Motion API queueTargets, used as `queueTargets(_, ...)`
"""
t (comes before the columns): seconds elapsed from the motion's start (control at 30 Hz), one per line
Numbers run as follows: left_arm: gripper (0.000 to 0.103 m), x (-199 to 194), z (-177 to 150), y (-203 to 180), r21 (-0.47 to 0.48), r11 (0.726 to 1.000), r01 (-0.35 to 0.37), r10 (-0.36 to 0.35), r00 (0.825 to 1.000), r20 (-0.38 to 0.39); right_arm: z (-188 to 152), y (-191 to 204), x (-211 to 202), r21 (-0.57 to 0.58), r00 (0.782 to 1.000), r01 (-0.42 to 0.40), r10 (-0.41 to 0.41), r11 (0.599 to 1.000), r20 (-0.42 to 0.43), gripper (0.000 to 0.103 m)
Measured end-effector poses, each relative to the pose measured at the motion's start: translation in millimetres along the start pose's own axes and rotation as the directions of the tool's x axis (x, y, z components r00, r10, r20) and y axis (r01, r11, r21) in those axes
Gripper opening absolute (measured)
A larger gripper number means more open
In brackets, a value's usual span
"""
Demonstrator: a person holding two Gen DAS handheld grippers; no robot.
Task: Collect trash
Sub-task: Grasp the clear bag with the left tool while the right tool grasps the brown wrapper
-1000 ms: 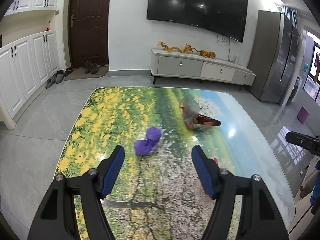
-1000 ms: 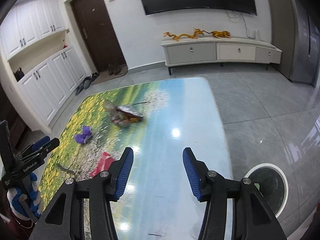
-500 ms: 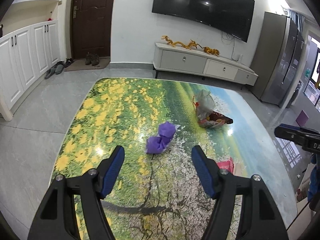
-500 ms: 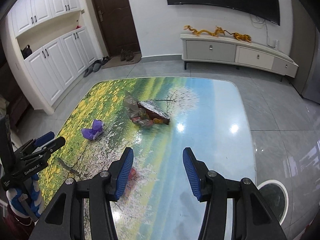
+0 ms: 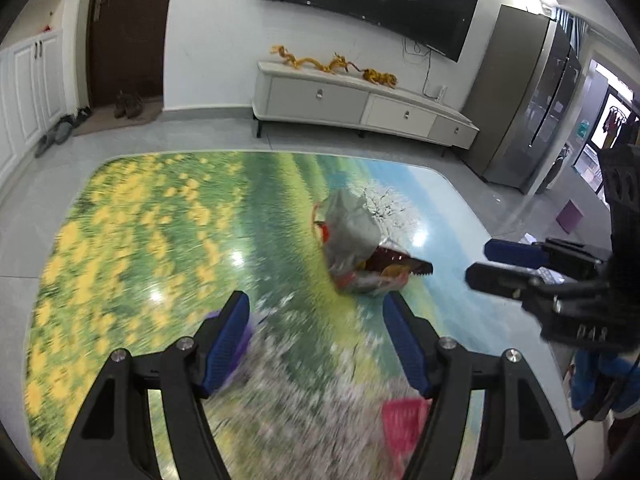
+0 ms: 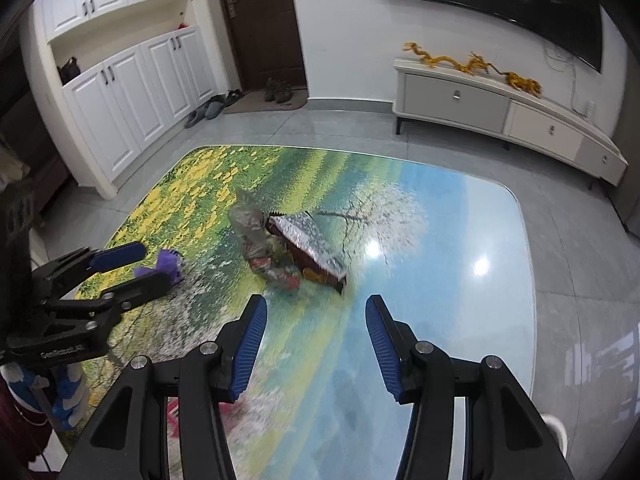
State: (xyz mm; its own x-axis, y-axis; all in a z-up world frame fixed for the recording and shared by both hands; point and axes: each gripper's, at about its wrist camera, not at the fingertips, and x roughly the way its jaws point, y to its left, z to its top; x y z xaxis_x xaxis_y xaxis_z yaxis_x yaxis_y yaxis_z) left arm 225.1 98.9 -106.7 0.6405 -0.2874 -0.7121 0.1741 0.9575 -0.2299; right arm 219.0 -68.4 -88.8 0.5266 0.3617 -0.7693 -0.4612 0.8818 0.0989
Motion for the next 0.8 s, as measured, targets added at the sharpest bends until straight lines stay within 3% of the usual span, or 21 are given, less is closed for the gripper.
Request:
queueTargets(0.3, 0.067, 56, 23, -10, 0.019, 1.0, 0.004, -0.003, 0.998, -0.068, 18, -16, 32, -0.025, 0.999, -0.034, 0.033, 0.999, -0.026, 0.049)
queueTargets(0.4, 0.053, 73, 27, -7, 0.027, 1.0, -0.011, 0.014, 0.996, -0.091, 22, -18, 38, -0.028, 0.999, -0.04, 0.039, 0.999, -0.027, 0.049)
queueTargets(0.47, 0.037, 81, 29, -1, 0.013, 1.0, -0.014, 0.015, 0.995, -0.1, 24, -18, 42, -0.032, 0.999, -0.042, 0.041, 0.999, -0.03, 0.049)
queueTargets(0.67, 0.022, 85, 35, 18, -0.032, 0.999, -0.028, 0.026, 0.998, -0.061, 29, -7, 60, -0.066, 0.997, -0.066, 0.062, 0.996, -0.053, 0.049)
queueTargets(0.8, 0.018, 86, 34, 25, -0.061, 0.998, -0.03, 0.028, 0.999, -0.033, 32, 0, 77, -0.084, 0.995, -0.071, 0.065, 0.994, -0.073, 0.049)
